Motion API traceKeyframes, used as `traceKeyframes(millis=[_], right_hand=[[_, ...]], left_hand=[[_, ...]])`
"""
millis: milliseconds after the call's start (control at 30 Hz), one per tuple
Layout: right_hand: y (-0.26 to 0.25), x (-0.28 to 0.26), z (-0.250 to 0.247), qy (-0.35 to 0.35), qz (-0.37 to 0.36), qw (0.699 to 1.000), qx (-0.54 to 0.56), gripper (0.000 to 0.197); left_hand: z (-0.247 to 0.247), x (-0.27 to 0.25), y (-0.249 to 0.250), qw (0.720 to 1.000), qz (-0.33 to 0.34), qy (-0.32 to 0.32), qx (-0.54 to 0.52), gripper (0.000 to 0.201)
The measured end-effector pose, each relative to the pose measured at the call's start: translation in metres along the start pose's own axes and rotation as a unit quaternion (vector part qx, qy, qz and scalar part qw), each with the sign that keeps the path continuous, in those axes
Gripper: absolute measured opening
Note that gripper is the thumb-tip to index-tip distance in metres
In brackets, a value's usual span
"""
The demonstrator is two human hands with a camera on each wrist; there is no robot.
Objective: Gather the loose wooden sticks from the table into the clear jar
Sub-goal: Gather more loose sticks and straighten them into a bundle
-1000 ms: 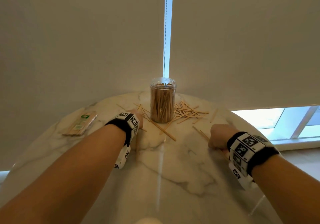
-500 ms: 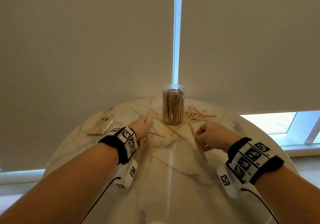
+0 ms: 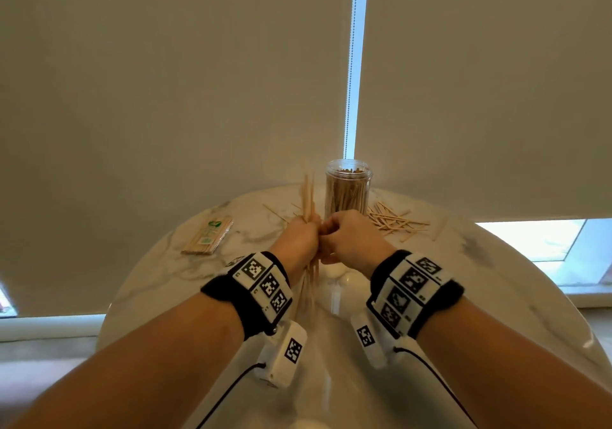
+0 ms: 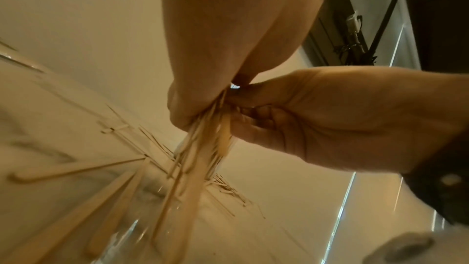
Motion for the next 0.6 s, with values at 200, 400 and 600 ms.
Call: traceKeyframes(millis=[200,400,600], right_hand=[[-0.012,-0.004,0.006,-0.011,-0.064,0.997,-0.030,0.012],[-0.045,-0.015,-0.027,0.110,-0.143,0.984,-0.001,0.037],[-0.075,-0.003,-0.037,0.051,-0.158,0.980,-0.113,0.031]], left_hand=[[-0.031,-0.006,0.006,0.997,0.052,0.041,0.036,0.025],[-0.038,-0.029,0.020,0.991,0.128,-0.016,0.029,0.036],[0.002,-0.048,0.027,0.981,0.139,-0.119,0.068,0.027]])
Point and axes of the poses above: each hand's wrist, its own x-axis towards the middle knuckle, its own z-axis out of the palm, y = z × x, the point moved 4 cm from there along x, towards the middle knuckle, and after that the axes turned 2 degrees about -z, right-handed, at the moved point
